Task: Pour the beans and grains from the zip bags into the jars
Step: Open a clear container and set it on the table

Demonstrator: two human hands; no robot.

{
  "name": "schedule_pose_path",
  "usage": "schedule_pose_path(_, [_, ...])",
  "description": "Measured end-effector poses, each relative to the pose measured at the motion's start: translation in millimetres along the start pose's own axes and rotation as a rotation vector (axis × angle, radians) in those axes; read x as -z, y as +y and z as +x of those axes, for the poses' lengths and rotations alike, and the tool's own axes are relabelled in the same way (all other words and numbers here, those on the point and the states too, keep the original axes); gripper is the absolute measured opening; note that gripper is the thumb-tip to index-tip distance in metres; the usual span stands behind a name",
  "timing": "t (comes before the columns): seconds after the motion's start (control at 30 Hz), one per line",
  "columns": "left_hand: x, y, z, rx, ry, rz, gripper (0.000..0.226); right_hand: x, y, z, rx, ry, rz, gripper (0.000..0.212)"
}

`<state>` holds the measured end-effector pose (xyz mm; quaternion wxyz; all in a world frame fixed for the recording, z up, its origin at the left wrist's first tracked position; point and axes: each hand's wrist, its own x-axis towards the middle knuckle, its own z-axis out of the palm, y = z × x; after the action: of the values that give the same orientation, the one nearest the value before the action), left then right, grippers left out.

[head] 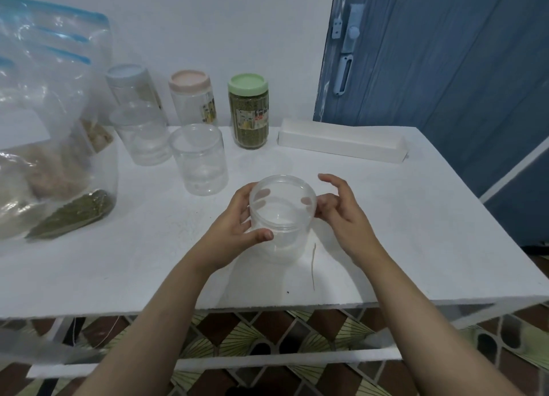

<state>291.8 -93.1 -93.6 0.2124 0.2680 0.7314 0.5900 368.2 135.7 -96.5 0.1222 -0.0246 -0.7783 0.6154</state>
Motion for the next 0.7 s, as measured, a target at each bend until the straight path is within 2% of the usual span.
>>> schedule_pose_path(0.03, [-0.5,-0.6,-0.8,0.002,-0.002,-0.005,0.105,0.3,-1.0,-2.7,-0.012,0.027,0.027,0.029])
schedule_pose_path(0.07, [-1.2,-1.1,-1.3,0.004,-0.001,-0.009,0.105,-0.5,-3.8,-5.4,-0.024,0.036,0.037,0.034])
schedule_pose_path(0.17, [-3.3,-1.0,-1.7,0.006,0.008,-0.012,0.102,-6.9,-11.4,-11.6,-0.035,-0.051,-0.069,0.069])
schedule_pose_path(0.23, [-3.7,-1.2,-1.1,-0.001,0.015,-0.007,0.1,-12.5,-12.9,-12.7,-0.041,-0.09,-0.177,0.078])
schedule_pose_path(0.4, [-5.1,-3.0,-0.9,-0.008,0.045,-0.047,0.098,-3.0,-13.2,-13.6,-0.056,0.01,-0.151,0.053])
schedule_pose_path(0.43, [-5.7,-3.1,-1.4,-0.009,0.046,-0.05,0.098,-2.2,-16.3,-15.0,-0.063,0.006,-0.165,0.053])
schedule_pose_path(0.53, [-6.4,-4.1,-1.7,-0.012,0.052,-0.05,0.098,-6.1,-26.0,-15.8,-0.057,-0.057,-0.258,0.088])
schedule_pose_path(0.6, [-6.1,-3.7,-1.5,-0.01,0.055,-0.047,0.097,-5.1,-27.3,-14.8,-0.086,-0.023,-0.237,0.102])
schedule_pose_path(0.63, [-6.1,-3.6,-1.5,-0.006,0.057,-0.047,0.097,-2.7,-26.0,-14.1,-0.106,-0.002,-0.189,0.099])
schedule_pose_path(0.7, [-6.3,-4.3,-2.1,-0.001,0.054,-0.046,0.098,1.1,-23.8,-15.2,-0.126,0.028,-0.13,0.076])
